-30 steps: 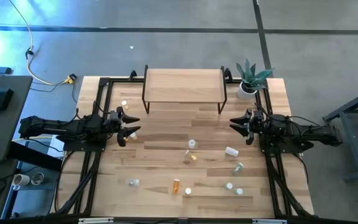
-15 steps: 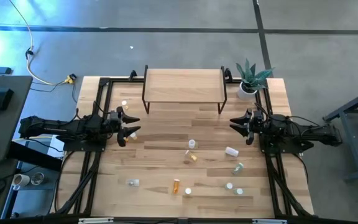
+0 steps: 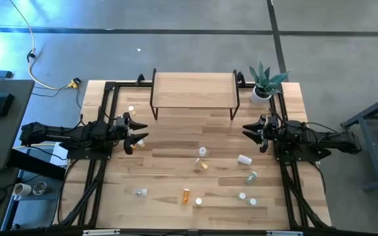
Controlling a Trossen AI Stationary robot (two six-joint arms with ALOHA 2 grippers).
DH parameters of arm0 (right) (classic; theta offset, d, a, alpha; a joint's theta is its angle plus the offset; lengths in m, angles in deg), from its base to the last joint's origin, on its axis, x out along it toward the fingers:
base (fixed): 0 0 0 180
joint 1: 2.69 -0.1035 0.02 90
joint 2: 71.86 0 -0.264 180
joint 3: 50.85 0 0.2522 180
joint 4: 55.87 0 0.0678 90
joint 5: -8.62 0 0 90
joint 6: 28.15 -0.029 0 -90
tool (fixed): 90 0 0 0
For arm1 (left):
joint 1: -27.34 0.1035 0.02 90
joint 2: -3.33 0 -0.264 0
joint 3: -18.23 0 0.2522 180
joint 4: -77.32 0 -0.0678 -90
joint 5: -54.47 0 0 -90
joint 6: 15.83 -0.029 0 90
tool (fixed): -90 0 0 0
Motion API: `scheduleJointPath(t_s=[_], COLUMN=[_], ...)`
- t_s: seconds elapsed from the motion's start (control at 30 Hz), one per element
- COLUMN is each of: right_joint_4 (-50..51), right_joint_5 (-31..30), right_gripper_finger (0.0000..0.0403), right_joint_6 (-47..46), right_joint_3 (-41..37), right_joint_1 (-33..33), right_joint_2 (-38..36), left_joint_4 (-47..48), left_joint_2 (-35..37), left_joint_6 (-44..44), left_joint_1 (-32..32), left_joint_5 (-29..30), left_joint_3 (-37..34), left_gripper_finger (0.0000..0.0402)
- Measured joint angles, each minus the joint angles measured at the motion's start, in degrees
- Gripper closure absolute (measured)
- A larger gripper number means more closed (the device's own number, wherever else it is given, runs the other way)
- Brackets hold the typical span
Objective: Pick and place medicine bottles onto shelf by color
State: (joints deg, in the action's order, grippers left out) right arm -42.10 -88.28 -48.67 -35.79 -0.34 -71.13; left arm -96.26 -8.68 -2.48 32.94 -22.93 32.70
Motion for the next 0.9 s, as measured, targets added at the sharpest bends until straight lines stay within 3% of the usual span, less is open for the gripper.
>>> scheduleJointPath(t_s=[0.9], right_joint_4=[-1.05], right_joint_5=[-0.01], right_gripper_finger=[0.0256], right_joint_6=[-0.35], right_joint_3=[-0.09], right_joint_1=[0.0], right_joint_2=[0.0], left_joint_4=[0.02], left_joint_2=[0.02], left_joint_6=[0.0], left_joint_1=[0.0], left_joint_5=[0.0], left_joint_3=[0.0], left_gripper_finger=[0.0206])
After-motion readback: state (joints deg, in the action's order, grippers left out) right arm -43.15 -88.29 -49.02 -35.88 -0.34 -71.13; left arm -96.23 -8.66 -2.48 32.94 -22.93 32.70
